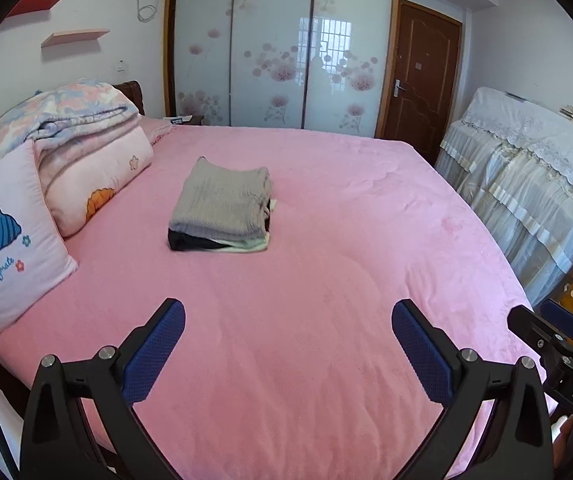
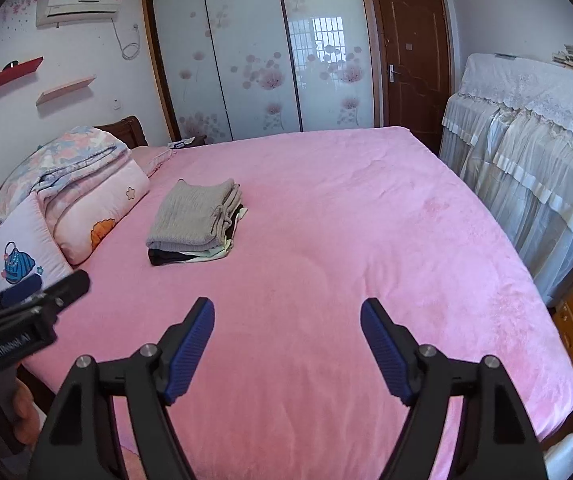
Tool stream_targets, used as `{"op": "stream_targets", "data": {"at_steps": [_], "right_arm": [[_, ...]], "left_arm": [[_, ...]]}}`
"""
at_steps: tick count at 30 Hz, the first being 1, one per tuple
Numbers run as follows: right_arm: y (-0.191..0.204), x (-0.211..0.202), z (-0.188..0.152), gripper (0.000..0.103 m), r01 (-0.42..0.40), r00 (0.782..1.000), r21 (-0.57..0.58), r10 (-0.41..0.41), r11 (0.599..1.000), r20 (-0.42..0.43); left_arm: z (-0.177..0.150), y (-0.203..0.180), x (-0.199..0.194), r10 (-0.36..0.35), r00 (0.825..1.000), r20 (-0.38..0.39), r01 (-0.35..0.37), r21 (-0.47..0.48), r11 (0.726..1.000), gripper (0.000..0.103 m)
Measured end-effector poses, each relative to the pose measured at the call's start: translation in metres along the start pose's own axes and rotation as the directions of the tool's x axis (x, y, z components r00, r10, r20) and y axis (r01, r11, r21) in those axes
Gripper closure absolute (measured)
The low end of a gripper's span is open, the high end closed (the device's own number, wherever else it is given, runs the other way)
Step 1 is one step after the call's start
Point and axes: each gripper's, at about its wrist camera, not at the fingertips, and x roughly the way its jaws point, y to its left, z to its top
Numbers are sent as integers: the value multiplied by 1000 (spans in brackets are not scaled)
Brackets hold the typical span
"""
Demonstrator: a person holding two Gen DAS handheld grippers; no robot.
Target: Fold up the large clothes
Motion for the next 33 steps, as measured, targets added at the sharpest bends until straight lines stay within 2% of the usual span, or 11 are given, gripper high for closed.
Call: {"op": "stream_targets", "data": {"at_steps": [7, 12, 20, 33], "right_arm": [[5, 4, -30, 27, 18, 1000, -16, -18, 1000, -13], [13, 8, -41, 27, 31, 999, -34, -32, 999, -22], [16, 15, -46, 27, 36, 999, -34, -37, 999, -36], [18, 19, -44, 27, 69, 997, -56, -71, 996, -33]], "left_arm": [[-28, -12, 4, 1, 1000, -1, -1, 16, 1000, 0], [-35, -12, 13, -17, 999, -36, 17, -1, 1000, 0], [-45, -11, 29, -12, 996, -93, 12, 0, 1000, 0], [-48, -15, 29, -9, 994, -107, 13, 31, 999, 1]]}}
